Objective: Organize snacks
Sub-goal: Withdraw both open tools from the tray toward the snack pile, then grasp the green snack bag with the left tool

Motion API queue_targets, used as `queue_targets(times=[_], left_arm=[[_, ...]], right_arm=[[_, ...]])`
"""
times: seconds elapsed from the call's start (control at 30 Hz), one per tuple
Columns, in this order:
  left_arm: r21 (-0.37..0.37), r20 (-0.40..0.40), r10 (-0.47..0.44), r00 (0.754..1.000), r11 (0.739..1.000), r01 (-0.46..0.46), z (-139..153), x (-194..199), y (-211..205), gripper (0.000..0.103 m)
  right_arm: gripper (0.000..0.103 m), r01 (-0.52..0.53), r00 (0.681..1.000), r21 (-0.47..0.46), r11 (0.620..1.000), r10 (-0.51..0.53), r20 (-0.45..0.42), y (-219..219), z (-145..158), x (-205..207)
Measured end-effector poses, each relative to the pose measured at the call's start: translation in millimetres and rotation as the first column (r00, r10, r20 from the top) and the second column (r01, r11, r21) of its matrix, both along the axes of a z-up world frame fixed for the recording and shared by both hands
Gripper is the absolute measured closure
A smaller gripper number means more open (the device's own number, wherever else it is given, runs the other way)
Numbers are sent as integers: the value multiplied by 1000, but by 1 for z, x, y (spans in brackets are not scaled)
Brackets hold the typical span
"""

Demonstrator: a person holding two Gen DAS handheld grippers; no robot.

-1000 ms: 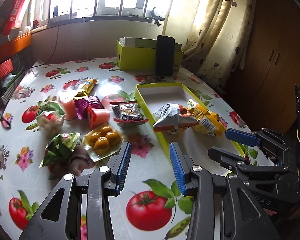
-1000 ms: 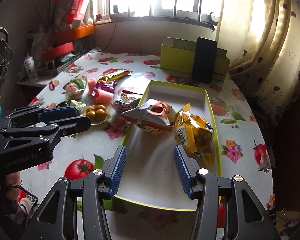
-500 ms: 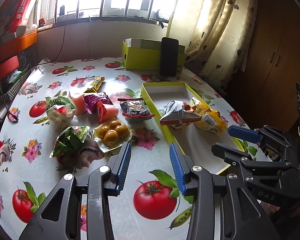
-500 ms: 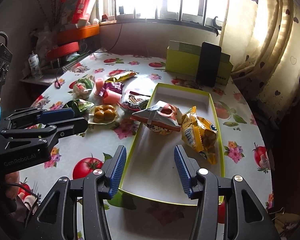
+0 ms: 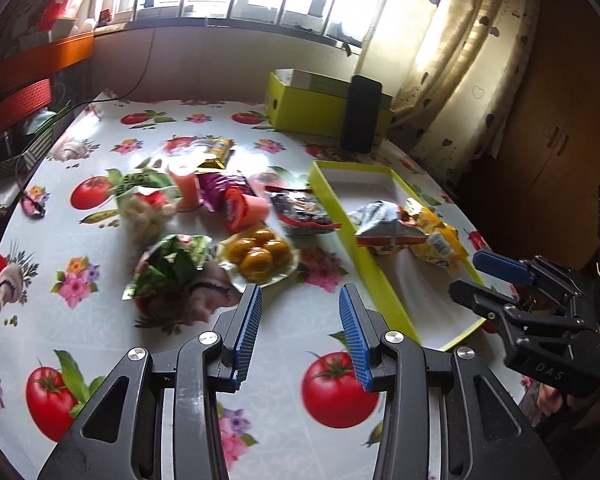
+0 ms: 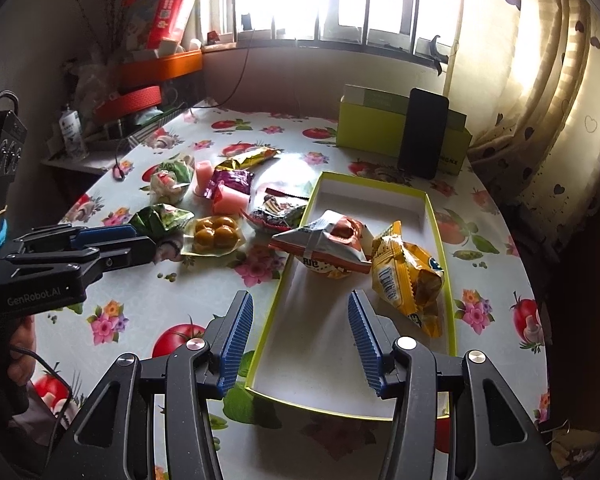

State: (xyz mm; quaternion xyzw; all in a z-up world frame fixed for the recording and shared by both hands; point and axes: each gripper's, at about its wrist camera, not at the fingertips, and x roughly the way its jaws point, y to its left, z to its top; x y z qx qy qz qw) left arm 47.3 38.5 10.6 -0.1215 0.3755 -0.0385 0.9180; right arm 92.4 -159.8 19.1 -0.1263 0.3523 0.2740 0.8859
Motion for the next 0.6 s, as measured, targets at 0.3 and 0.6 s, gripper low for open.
queue_targets(times=[0.3,0.6], left_arm=[[5,-22,72,997,997,-72,-9,-1,32,61],[26,-10,122,993,992,-121,-14,8,63,52]], right_arm=[[55,-31,999,-4,1000,31,-9,11,-2,1],[55,-49,999,-14,999,49,-11,24,-5,8]])
